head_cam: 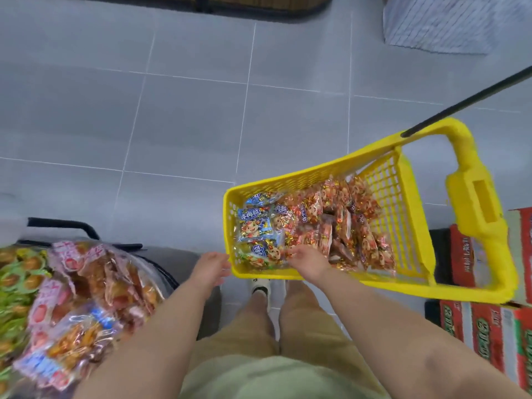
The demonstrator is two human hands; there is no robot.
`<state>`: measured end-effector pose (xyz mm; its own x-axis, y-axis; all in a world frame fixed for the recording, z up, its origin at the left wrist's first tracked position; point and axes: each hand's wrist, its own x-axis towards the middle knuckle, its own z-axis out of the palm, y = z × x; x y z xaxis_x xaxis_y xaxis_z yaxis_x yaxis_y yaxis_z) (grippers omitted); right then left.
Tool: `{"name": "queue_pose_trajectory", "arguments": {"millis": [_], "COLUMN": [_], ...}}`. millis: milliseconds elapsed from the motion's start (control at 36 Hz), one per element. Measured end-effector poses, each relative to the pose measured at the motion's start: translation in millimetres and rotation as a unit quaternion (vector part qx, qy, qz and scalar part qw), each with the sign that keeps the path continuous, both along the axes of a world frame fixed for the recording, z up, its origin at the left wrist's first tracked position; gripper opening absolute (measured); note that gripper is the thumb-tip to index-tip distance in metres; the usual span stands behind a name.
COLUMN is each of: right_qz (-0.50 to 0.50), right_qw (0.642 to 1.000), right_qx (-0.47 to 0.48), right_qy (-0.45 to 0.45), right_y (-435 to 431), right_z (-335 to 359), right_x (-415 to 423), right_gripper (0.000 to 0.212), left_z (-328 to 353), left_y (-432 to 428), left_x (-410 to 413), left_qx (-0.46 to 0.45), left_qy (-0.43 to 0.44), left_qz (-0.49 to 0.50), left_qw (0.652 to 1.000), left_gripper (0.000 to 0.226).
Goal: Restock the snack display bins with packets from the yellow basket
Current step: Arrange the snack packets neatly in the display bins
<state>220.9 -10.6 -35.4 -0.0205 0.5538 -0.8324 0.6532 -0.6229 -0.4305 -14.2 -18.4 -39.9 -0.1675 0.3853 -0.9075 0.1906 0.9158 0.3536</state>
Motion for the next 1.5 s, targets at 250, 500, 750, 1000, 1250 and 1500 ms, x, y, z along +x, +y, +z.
{"name": "queue_pose_trajectory", "arguments": {"millis": [250,500,750,1000,1250,1500], "right_qz": [0.292,0.230,-0.185,-0.235,-0.065,-0.035], "right_qw": [0.955,0.972,0.924,0.848,0.966,0.998], "right_qx": [0.029,0.055,-0.173,-0.273,-0.105,-0.025], "right_qy": [-0.046,0.017,0.286,0.388,0.229,-0.042], "right_y": [19,25,53,50,59,95], "right_z": [-58,-64,-31,-29,-50,-104], "right_x": [-56,-15,37,-22,-46,-46], "right_gripper": [0.041,0.044,0.026,0.012,0.012,0.078], "left_z": [-46,-69,-66,-3,-1,-10], "left_y": [3,7,5,27,4,-4], "left_x": [12,29,35,46,19,7], "left_qx": [-0.016,-0.029,-0.011,0.096,0.133,0.117], "left_qy": [0.042,0.116,0.120,-0.069,-0.212,-0.046], "left_qz": [0.022,-0.034,0.033,0.350,0.343,0.440], "left_qw": [0.999,0.992,0.992,0.930,0.905,0.889], "left_gripper": [0.016,0.036,0.036,0.067,0.038,0.016]}}
